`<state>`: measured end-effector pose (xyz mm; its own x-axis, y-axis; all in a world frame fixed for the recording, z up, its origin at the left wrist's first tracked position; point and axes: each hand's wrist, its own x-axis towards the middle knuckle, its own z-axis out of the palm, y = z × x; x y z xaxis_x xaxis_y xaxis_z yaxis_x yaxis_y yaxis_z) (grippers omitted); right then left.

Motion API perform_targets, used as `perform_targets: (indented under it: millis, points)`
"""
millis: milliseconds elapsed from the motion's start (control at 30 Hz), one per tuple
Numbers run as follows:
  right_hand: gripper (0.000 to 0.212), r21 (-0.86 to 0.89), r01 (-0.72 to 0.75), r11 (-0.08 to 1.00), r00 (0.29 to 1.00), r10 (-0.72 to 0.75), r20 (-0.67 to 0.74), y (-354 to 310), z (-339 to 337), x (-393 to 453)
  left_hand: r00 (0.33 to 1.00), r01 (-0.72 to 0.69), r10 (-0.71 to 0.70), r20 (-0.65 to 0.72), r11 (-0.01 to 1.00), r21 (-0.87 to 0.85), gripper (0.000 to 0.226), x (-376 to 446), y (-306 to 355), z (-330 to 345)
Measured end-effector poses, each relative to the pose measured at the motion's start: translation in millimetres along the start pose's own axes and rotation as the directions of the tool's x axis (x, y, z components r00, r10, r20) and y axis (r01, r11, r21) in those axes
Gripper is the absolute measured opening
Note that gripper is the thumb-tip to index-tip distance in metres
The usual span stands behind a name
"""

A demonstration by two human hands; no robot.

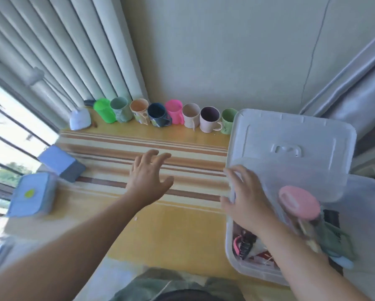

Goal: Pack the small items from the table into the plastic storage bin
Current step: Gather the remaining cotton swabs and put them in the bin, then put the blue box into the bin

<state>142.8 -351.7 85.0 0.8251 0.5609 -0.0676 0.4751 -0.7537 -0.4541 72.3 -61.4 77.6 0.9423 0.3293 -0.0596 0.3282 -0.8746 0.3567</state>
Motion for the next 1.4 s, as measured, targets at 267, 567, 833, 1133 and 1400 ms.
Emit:
perform_targets:
  millis: [267,567,833,1133,1400]
  points:
    - [0.060,0.040,0.168,0.985,0.968,-0.172,0.185,-173,101,98,0.927,0.374,-0.373,-0.028,0.926,0.048,0.066,-16,-253,-58]
    - [0.063,0.010,0.187,0.982,0.886,-0.173,0.431,-300,219,196,0.900,0.362,-0.412,0.146,0.889,0.279,0.091,49,-431,-102]
    - [0.073,0.054,0.134,0.990,0.851,-0.143,0.505,-344,289,239,0.860,0.257,-0.330,0.390,0.939,0.228,0.100,120,-487,-68]
    - [0.119,0.060,-0.093,0.994,0.921,0.062,0.385,-290,288,238,0.904,0.094,-0.064,0.423,0.994,-0.051,0.097,109,-392,-32]
    - [0.104,0.213,-0.118,0.970,0.910,0.020,0.414,-199,177,172,0.904,-0.090,0.220,0.366,0.936,-0.340,0.088,73,-281,-42]
